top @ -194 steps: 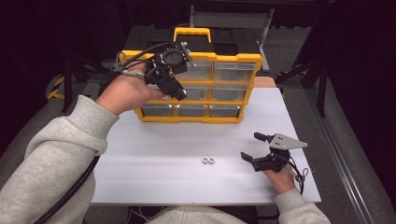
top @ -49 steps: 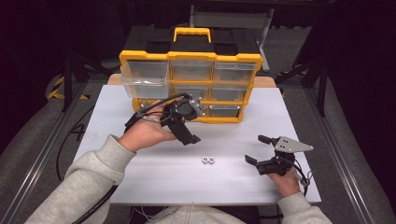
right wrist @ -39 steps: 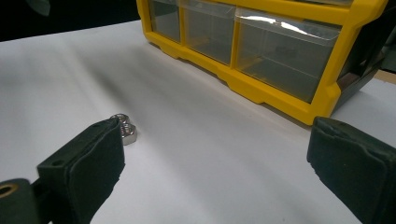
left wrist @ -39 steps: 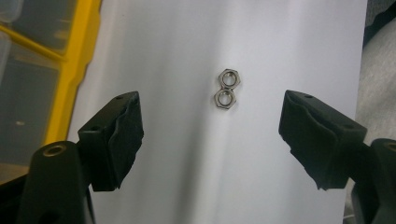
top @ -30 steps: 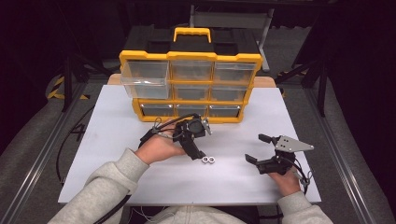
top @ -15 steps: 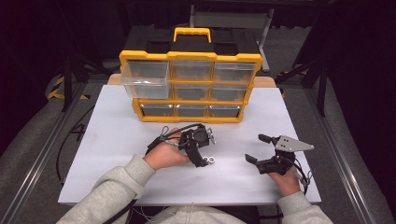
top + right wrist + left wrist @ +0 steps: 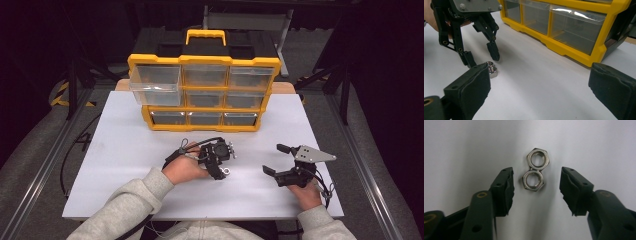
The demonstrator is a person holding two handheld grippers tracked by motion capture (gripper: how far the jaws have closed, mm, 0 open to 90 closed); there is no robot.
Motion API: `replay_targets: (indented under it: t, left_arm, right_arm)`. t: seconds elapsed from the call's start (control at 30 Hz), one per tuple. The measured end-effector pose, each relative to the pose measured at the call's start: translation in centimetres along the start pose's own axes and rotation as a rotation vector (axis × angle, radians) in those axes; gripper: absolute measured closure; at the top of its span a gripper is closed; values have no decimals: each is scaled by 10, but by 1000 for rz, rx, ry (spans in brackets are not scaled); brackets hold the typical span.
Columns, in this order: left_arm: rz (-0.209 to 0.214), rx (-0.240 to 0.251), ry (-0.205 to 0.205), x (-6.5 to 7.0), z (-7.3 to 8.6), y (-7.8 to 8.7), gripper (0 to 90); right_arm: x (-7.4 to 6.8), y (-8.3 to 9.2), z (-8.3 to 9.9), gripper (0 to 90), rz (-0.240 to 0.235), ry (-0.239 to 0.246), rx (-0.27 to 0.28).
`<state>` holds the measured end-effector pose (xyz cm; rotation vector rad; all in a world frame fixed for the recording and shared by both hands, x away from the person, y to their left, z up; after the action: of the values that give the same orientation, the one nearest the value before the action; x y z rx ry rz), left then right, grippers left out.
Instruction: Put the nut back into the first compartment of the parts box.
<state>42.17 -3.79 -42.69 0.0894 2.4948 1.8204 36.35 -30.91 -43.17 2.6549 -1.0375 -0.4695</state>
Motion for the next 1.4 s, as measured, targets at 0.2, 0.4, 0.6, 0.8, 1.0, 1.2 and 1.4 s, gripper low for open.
replay_targets:
  t: [0.2,0.4,0.6,0.8,1.0,1.2,1.4]
  left_arm:
    - [-7,-28,-6,-1,-2,-3,594]
    - [-20,-43,5,-1,-2,-7,669]
    - [-11,-51,4,-3,-3,-6,694]
    - [-4,-60,10,-3,-2,8,696]
    - [-20,-49,11,-1,-3,38,696]
    - [-1,-35,30,1,-4,68,697]
    - [-4,-35,41,2,-7,106,697]
  right_arm:
    - [0,0,0,44,-4,0,-3]
    - [0,0,0,45,-6,-1,-5]
    - [0,0,0,44,-8,-1,-5]
    - [0,-1,1,45,-10,-2,-5]
    - [0,-1,1,44,-11,-2,-7]
    - [0,-2,1,45,-13,-4,-10]
    - [0,-3,1,44,-14,-6,-11]
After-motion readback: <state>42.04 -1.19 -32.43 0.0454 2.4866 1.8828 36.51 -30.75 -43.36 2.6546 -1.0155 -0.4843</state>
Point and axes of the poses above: each handheld gripper's, and its own axes: y roughly backward along the jaws, z roughly out of its underside, x roughly to its right, the point moved 1 cm from there along -y, roughly forward along the jaws, and after that the axes turned 14 degrees about -y, right-handed, at the moved point
